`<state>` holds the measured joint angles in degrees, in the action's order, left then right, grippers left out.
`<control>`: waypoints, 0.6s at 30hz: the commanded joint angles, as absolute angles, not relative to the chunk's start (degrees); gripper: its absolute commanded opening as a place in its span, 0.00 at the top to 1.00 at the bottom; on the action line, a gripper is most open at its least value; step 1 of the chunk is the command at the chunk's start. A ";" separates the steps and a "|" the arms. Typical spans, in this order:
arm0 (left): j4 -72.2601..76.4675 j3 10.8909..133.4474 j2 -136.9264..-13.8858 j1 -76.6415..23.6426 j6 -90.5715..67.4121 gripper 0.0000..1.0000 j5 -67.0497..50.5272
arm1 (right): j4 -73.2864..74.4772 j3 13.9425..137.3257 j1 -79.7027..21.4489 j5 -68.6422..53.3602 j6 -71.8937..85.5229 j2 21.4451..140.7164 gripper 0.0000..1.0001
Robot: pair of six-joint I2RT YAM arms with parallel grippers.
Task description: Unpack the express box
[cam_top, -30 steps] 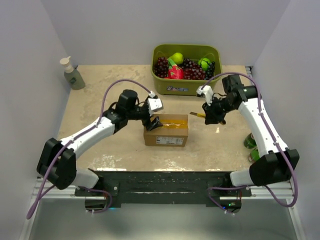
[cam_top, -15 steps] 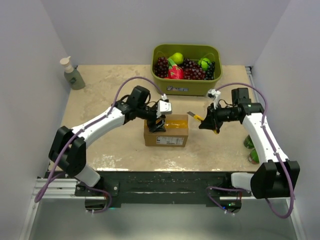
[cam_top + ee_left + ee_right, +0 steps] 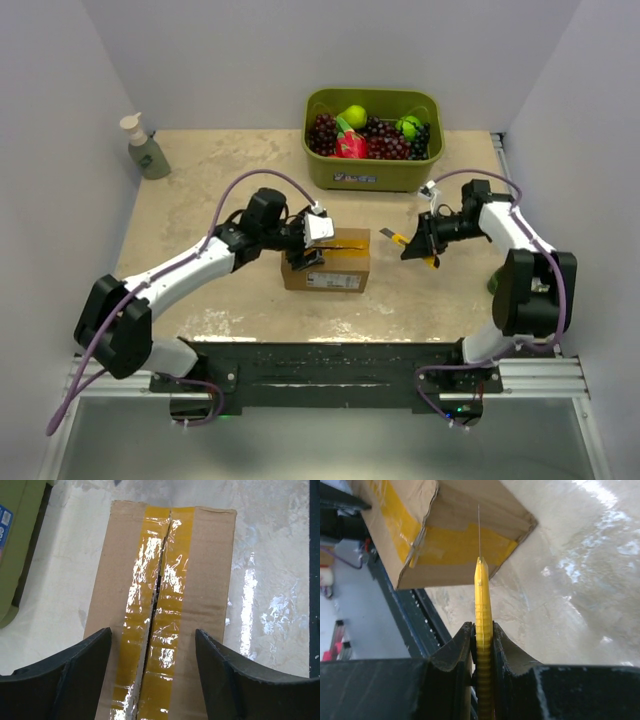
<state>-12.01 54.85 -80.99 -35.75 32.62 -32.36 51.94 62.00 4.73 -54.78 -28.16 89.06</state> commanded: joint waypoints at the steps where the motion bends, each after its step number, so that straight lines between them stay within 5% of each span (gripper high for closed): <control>1: -23.20 50.97 -83.93 -32.09 35.42 0.27 -15.82 | 62.46 66.70 3.87 -63.01 -39.96 95.87 1.00; 7: -25.48 56.76 -87.71 -25.58 38.14 0.28 -17.66 | 79.55 73.91 0.97 -68.55 -59.24 104.76 1.00; 18: -27.16 57.13 -88.16 -31.90 38.32 0.28 -23.73 | 38.09 64.87 0.44 -62.76 -13.23 91.59 1.00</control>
